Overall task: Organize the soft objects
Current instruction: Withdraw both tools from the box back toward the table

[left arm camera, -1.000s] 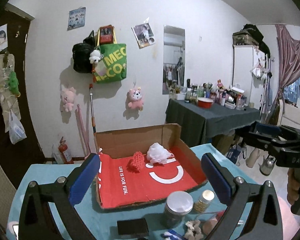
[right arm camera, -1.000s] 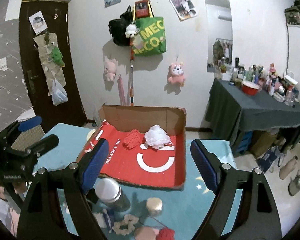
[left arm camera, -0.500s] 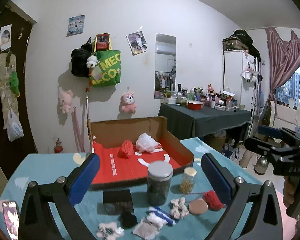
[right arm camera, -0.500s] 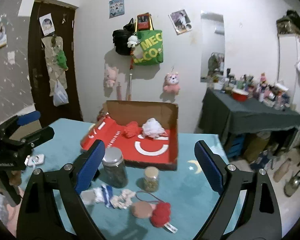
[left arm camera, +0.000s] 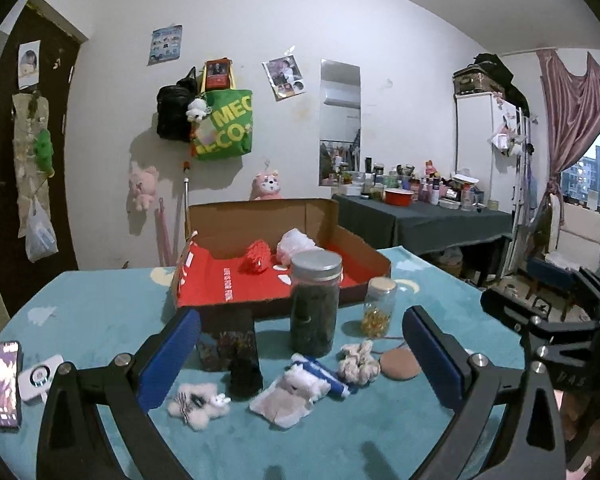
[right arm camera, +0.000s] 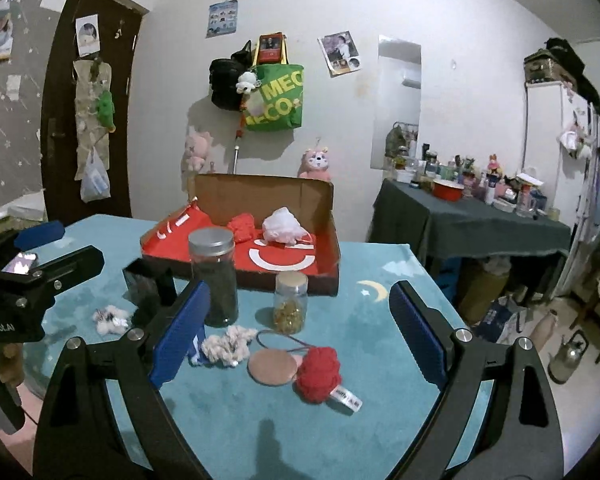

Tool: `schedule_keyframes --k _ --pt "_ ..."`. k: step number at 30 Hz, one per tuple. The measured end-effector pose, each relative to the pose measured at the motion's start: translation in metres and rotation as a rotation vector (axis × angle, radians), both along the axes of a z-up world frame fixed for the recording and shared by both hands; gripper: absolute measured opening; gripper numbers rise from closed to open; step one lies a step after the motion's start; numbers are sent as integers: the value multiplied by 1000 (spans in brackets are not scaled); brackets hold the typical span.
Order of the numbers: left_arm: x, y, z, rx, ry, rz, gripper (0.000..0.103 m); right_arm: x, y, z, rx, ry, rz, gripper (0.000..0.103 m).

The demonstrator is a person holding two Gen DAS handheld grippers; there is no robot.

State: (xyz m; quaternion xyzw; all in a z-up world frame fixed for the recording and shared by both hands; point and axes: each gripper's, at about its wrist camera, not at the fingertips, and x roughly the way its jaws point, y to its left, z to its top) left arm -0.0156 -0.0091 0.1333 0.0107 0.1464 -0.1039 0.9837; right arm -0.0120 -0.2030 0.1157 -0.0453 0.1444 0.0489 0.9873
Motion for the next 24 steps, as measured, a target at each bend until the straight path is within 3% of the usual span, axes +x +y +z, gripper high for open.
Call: schedule_keyframes --k 7,14,24 --pt "7 0 -32 -25 25 24 103 3 0 -39 23 30 -26 95" --pt "22 2 -66 -26 105 50 103 14 0 -69 21 69 -53 97" --pt "35 4 -88 -19 176 81 103 28 -2 -105 29 160 -68 97"
